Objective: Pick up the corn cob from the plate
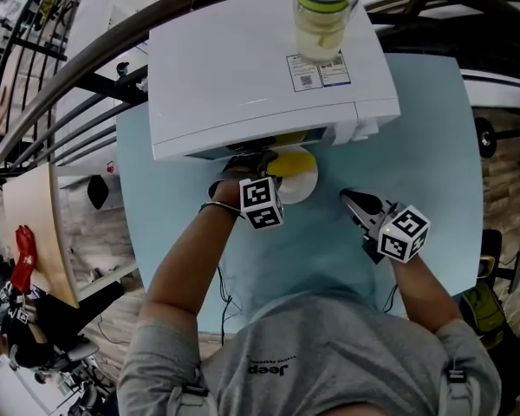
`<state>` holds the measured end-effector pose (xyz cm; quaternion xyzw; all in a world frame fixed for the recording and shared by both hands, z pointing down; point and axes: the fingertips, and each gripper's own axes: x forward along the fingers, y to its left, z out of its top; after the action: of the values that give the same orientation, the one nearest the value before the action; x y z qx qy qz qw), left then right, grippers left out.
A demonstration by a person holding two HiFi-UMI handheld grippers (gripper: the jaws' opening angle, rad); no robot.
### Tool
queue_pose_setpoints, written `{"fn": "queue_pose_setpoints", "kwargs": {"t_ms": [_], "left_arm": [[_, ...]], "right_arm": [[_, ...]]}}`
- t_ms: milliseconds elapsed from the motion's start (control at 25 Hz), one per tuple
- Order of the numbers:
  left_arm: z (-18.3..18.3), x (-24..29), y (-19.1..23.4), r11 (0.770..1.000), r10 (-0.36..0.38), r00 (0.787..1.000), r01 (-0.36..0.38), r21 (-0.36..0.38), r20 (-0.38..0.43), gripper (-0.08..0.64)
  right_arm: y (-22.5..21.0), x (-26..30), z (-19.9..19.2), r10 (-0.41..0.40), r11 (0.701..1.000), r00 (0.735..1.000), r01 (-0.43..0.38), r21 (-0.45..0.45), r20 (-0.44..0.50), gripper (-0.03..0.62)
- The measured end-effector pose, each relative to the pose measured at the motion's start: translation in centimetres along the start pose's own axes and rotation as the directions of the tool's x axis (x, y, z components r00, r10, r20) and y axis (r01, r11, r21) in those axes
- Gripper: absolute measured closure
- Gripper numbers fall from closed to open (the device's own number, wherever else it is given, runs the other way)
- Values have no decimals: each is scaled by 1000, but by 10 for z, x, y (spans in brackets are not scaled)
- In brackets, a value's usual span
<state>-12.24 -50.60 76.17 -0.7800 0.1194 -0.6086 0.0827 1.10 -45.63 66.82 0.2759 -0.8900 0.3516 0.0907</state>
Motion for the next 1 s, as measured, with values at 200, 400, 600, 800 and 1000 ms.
{"fn": "queue_pose_setpoints", "kwargs": {"t_ms": [200,400,600,800,1000], "left_arm": [[0,-1,-1,1000,17,1000,-17,6,9,298],[3,-9,0,999,40,999,-41,19,23,298],[14,-32,6,996,78,995,-79,29,56,298],[31,-74,13,992,120,986,-122,19,115,298],[49,-131,22,981,187,966,-192,15,181,298]], "right_arm": [[6,-3,3,-6,1000,1000,6,-7,4,577],[12,-3,6,-11,1000,1000,11,-15,8,577],[20,-4,18,-12,999,1000,13,-36,20,577],[32,-11,47,-35,995,998,40,-88,58,577],[50,-18,94,-70,978,990,92,-185,125,577]]}}
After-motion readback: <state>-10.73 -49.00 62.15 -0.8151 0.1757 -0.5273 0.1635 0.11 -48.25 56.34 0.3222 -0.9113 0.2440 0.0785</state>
